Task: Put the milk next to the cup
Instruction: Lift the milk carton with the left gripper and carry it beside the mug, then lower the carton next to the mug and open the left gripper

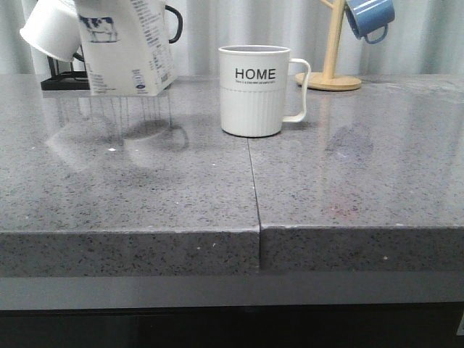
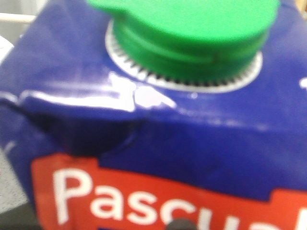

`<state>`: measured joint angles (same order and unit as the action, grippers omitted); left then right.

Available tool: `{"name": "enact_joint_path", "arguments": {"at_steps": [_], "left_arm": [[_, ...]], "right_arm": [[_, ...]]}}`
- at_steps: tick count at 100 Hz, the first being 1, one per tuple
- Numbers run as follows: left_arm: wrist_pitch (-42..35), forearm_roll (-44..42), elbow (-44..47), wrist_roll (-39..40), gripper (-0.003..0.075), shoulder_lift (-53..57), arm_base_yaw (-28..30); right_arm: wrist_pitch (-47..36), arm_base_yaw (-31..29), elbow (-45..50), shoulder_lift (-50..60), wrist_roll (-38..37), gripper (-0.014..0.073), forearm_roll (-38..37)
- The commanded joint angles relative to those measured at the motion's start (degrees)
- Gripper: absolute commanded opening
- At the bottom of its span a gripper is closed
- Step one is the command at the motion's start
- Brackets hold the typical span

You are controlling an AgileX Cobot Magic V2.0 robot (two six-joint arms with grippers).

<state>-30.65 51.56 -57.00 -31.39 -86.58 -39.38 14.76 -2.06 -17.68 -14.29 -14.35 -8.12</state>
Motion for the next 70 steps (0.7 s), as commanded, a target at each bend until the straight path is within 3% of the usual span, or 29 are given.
{"name": "enact_joint_path", "arguments": {"at_steps": [1, 59, 70], "left_arm": [[-11.38, -1.13, -4.85, -1.24, 0.0096, 1.54, -1.58], [-14.99, 3.92, -8.69, -4.91, 0.0097, -6.89, -5.71], [-14.99, 4.15, -8.69, -5.57, 0.0125, -6.89, -5.71]], "right_arm": [[-4.22, -0.42, -1.52, -0.31, 0.08, -0.0068, -0.38], [-4.22, -0.42, -1.52, -0.31, 0.08, -0.0068, -0.38], [-4.22, -0.42, -1.52, -0.31, 0.08, -0.0068, -0.38]]}}
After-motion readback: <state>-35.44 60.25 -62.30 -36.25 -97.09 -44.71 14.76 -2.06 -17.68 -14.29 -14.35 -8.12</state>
